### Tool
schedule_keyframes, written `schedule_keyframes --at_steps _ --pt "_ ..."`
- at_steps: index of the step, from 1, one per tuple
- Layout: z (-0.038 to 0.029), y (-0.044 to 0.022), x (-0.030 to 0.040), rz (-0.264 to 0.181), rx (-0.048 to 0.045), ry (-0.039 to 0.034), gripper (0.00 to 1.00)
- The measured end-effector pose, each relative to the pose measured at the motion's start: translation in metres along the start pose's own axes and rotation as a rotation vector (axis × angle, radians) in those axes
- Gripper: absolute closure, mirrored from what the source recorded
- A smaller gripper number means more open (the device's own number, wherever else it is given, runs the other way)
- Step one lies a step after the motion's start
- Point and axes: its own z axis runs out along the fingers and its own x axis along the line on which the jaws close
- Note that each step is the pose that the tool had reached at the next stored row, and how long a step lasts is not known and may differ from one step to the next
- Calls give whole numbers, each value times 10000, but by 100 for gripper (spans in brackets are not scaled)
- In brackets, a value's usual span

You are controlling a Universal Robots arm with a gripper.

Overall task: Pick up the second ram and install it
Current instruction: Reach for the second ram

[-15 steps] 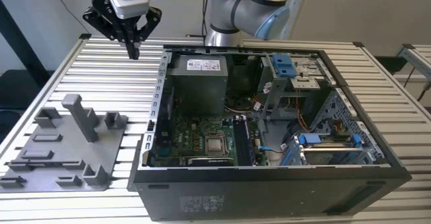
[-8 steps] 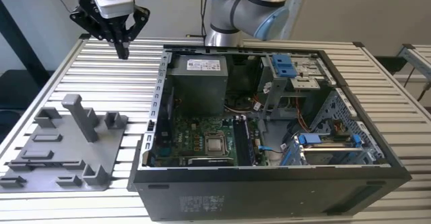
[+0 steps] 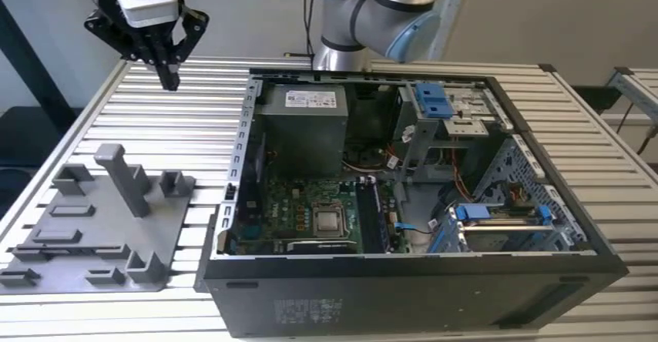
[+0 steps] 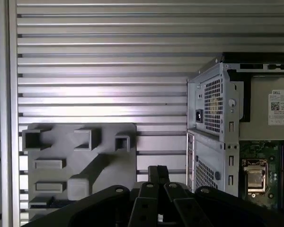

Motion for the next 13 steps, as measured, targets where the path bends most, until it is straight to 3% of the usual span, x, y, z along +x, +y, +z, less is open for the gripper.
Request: schedule_keyframes --at_steps 13 --pt "-4 -7 323 -43 0 2 89"
